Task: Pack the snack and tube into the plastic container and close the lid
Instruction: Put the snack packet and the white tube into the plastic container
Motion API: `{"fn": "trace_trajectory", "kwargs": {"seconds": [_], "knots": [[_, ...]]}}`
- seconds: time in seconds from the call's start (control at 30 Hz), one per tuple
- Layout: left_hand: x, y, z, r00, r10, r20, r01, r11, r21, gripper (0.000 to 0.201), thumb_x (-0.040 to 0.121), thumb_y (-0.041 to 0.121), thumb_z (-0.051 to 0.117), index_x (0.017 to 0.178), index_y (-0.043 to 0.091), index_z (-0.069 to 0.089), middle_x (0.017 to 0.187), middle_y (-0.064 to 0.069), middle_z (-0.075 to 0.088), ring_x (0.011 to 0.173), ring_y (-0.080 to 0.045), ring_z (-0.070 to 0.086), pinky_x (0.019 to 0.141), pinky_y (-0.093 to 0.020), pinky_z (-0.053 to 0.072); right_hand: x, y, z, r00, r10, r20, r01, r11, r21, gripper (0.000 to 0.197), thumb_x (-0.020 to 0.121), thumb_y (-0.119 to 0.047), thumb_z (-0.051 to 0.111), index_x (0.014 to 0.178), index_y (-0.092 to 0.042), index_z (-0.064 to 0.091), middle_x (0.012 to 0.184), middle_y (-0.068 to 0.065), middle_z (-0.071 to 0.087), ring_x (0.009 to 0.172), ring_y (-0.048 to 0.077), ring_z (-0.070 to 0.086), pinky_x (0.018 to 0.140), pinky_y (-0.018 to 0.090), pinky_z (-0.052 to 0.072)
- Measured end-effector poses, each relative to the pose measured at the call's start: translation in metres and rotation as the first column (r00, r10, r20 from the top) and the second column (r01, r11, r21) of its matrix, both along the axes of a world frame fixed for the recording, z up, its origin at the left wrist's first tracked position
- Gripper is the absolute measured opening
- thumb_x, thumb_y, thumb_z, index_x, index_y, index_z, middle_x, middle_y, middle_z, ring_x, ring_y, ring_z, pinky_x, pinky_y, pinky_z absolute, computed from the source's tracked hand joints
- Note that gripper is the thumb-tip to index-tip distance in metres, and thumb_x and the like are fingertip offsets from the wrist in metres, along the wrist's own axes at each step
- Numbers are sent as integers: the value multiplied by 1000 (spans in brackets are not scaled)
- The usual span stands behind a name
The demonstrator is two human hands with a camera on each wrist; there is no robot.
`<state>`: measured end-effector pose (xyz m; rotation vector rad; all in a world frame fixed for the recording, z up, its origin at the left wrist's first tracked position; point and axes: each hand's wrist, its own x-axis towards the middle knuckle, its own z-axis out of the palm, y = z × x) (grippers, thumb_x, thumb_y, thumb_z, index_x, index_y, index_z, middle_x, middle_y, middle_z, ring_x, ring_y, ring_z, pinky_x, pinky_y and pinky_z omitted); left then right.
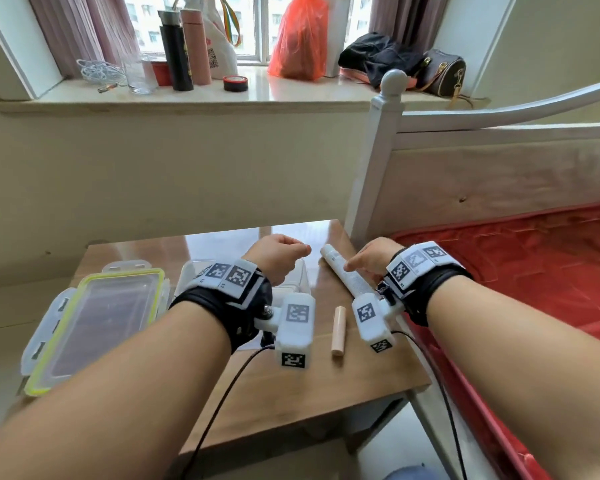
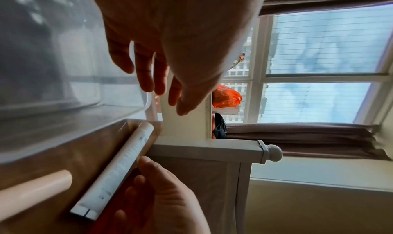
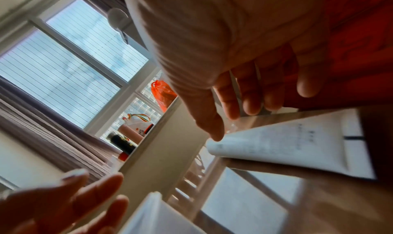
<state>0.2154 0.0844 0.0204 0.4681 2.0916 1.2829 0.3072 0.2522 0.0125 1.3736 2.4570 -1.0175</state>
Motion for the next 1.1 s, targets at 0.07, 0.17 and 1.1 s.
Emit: {"fn": "trace_trajectory", "kwargs": {"seconds": [0.07,0.17,1.1], "knots": [[5,5,-6,997,23,74,-23,1000,9,21,84,31,62,101,18,64,100,0,62,86,-14,58,72,-30,45,1,-1,-8,1000,-2,23,2,1000,10,52,68,-35,82,109,-6,70,103,6,70,87,22,65,70,29,50],[9,8,-13,993,35,117,-36,999,8,27,84,29,63,107,17,63,98,2,62,83,-11,60,75,-31,46,-1,1,-24,999,3,39,-5,998,57,65,47,-51,78,100,-13,72,94,0,70,87,21,67,84,34,54],[-28,-47,4,967,167,194,-203,962,184,37,88,46,59,118,26,51,103,-3,61,83,-17,67,71,-28,53,-24,-53,14,835,365,-412,-359,928,97,42,74,-13,74,115,-20,66,91,-4,58,74,12,56,56,12,44]]}}
